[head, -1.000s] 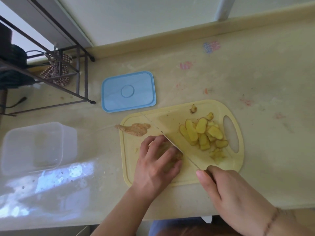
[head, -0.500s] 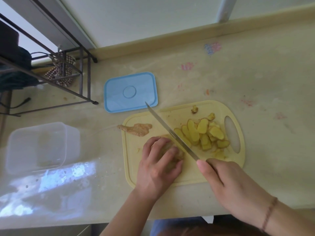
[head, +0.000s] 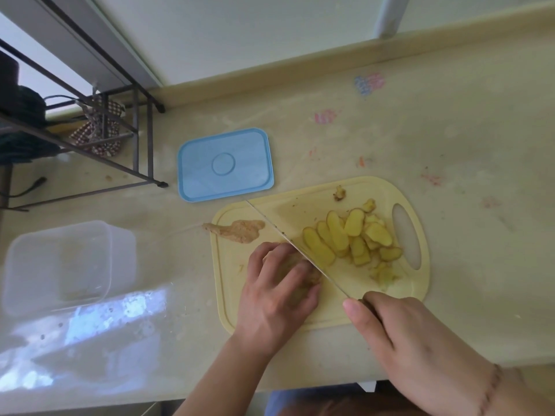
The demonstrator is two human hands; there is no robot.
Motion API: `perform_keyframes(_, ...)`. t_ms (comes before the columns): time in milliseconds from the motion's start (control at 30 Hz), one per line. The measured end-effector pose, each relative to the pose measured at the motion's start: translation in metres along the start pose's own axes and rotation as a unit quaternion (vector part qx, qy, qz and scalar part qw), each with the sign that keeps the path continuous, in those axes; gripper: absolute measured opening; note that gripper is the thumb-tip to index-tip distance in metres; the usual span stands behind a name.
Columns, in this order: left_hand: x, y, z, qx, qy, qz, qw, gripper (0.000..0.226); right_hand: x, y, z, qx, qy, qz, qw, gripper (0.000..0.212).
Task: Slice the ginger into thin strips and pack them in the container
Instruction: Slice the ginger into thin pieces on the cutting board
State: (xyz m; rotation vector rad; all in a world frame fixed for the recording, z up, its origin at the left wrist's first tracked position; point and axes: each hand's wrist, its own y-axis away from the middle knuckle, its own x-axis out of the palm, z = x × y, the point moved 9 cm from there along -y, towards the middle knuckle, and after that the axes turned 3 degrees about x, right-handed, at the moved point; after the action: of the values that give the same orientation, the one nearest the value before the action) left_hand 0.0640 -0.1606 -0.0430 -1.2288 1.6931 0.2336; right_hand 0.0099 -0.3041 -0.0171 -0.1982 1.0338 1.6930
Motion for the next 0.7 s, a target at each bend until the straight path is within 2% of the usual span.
perform_keyframes(700,0.0002,-0.0005,-0.0011,0.000,0.006,-0.002,1.000,0.019,0.0000,0.0048,0.0008,0.020,0.011,0.006,1.000,0.068)
